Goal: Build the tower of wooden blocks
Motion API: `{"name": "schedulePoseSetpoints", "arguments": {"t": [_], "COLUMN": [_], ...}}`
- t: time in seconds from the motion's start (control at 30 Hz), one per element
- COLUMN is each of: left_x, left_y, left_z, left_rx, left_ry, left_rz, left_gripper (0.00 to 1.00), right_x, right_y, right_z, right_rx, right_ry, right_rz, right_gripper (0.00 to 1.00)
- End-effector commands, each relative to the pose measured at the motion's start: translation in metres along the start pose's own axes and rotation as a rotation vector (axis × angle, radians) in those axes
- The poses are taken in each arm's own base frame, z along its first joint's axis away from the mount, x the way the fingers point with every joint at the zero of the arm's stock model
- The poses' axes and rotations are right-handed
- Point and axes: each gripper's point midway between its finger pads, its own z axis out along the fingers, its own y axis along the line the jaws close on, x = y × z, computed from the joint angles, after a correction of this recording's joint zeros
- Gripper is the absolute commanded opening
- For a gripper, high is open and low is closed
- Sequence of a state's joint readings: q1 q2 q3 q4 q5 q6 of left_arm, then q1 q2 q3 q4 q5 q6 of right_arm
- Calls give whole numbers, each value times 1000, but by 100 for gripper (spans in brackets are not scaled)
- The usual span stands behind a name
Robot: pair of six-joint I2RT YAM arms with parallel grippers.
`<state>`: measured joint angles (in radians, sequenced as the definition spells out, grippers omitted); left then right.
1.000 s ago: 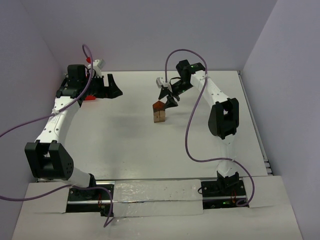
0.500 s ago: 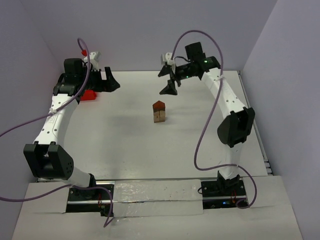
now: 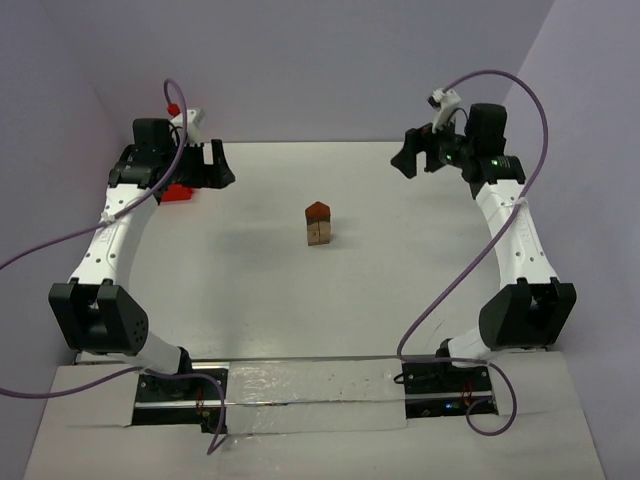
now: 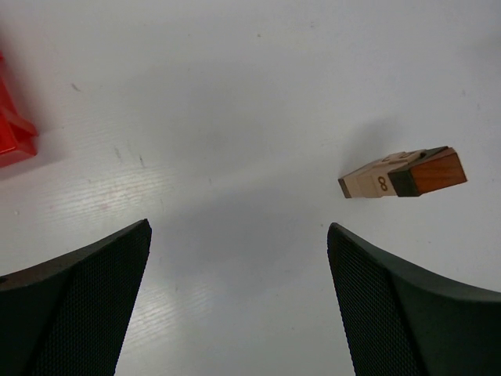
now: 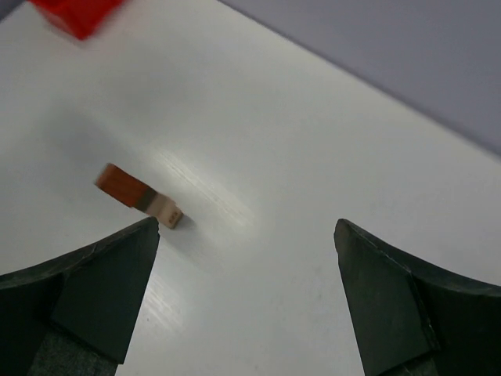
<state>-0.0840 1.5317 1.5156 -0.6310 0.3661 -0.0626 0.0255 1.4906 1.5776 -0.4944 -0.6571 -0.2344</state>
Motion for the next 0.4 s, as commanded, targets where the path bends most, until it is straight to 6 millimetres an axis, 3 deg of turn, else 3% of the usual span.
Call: {"name": "schedulePoseSetpoints", "arguments": {"t": [0.0, 0.13, 0.23, 0.37], "left_x": [5, 23, 34, 32], "left_y": [19, 28, 30, 33], "left_z": [-5, 1, 3, -1], "left_rx": [-117, -149, -158, -178], "left_ry": [-22, -5, 4, -10], "left_rz": [26, 22, 28, 32], "left_gripper": [99, 99, 99, 99], "right_x": [42, 71, 79, 78], "right_y": [-37, -36, -32, -29], "right_z": [-34, -49, -53, -54], "right_rx": [239, 302, 311, 304], "right_ry": [10, 18, 15, 7], "right_rz": [137, 139, 151, 155], "right_gripper": [100, 100, 100, 100]}}
